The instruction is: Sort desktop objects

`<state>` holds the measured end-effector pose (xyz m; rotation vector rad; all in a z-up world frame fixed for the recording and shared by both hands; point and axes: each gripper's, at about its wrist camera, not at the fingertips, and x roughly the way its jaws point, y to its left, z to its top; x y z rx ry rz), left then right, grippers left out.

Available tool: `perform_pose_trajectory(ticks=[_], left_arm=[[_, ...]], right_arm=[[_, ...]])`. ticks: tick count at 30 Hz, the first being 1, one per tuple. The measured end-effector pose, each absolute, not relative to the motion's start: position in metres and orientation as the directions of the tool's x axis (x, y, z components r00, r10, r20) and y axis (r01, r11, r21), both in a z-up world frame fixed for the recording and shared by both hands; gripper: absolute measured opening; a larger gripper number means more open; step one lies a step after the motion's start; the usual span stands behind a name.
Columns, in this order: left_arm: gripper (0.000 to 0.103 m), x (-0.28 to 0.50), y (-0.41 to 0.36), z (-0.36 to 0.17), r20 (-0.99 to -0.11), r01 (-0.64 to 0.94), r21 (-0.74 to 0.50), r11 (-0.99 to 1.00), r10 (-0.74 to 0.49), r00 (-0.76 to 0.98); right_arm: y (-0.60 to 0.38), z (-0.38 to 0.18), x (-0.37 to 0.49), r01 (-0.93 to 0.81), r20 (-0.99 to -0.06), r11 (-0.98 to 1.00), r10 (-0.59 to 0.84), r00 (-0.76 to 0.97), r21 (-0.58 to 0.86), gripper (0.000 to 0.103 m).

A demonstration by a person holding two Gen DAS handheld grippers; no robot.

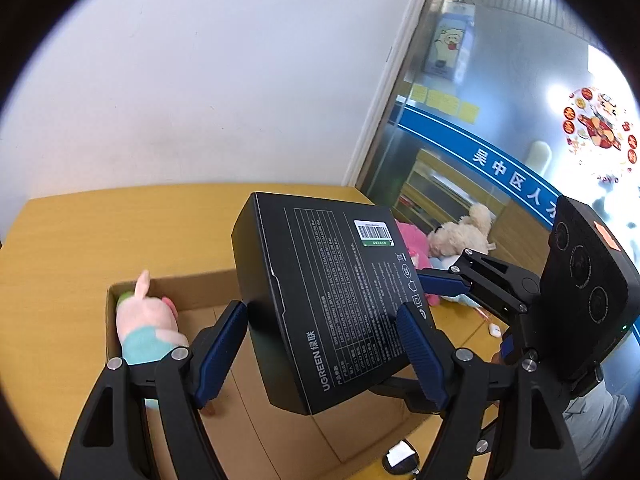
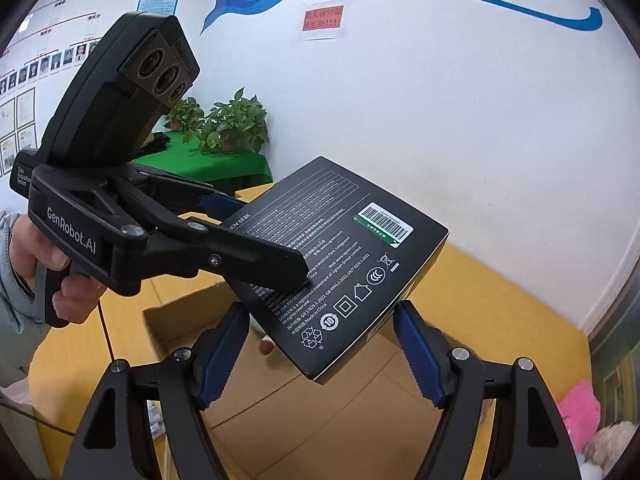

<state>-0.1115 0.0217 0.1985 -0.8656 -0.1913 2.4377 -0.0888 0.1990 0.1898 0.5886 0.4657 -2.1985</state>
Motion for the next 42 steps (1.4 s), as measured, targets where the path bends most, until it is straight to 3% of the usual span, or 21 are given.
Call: perform_pose_trajectory(ticks=[9,23,30,38,42], left_arm=[[0.077,-0.195,0.016,0.161,-0.605,-0.397,-0.345,-0.851,0.525,-0.599],[0.077,-0.28,0.031,0.035,-0.768,-0.239,-0.423,-0.874,0.486,-0.417],[0.077,-0.298,0.044,-0.002,-0.846,-0.165,-0.38,-0.91,0.414,-0.336],[0.076,-0.302,0.045,-0.003,-0.88,-0.103,-0.344,-0.933,0.359,-0.312],[0.076,-0.277,0.035,0.034,-0.858,-0.122,-0.31,-0.943,0.333,-0.392]], right_arm=[[0.186,0.159,-0.17,0.791,-0.613,-0.606,-0.593,-0.522,-0.086,0.074],[0.177,0.03,-0.273,0.773,-0.767,-0.625,-0.547,-0.334,0.109,0.074],[0.168,-0.02,-0.297,0.747,-0.823,-0.649,-0.497,-0.274,0.144,0.073],[0.156,-0.03,-0.296,0.721,-0.85,-0.678,-0.458,-0.262,0.143,0.075],[0.143,-0.005,-0.277,0.693,-0.837,-0.708,-0.455,-0.304,0.133,0.086]])
